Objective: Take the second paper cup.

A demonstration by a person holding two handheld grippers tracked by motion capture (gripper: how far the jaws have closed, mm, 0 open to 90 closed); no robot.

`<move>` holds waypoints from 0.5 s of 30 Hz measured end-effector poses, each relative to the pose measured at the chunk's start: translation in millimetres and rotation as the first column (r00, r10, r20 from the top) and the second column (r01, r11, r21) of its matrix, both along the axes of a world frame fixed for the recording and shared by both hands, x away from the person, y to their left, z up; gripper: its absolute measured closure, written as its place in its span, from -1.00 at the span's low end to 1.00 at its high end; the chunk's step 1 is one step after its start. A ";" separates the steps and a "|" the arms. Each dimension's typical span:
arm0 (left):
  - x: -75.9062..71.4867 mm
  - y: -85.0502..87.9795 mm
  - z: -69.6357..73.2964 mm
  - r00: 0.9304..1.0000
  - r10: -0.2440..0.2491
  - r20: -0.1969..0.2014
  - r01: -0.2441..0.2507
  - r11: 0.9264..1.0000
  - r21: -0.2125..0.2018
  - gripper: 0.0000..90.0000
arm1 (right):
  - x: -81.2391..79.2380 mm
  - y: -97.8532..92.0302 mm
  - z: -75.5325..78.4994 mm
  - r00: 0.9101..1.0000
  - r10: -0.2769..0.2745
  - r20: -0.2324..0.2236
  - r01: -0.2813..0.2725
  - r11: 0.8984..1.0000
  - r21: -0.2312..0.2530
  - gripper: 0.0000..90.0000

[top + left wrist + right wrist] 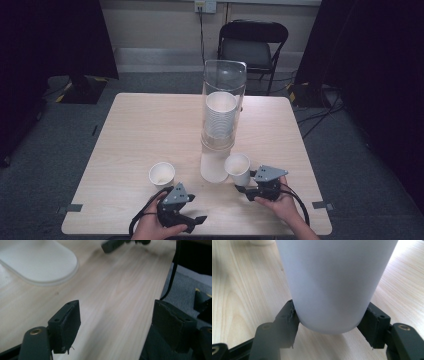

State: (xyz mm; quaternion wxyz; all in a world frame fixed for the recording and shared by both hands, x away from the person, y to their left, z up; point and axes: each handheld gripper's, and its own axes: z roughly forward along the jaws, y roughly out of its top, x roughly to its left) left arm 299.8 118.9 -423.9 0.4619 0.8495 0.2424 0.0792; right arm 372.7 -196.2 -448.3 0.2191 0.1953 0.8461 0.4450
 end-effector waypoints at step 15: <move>38.2 -51.3 9.1 1.000 0.030 -0.002 -0.030 0.999 -0.042 -0.43 | -7.8 -9.6 -8.1 0.999 0.029 -0.038 -0.032 0.997 -0.076 -0.17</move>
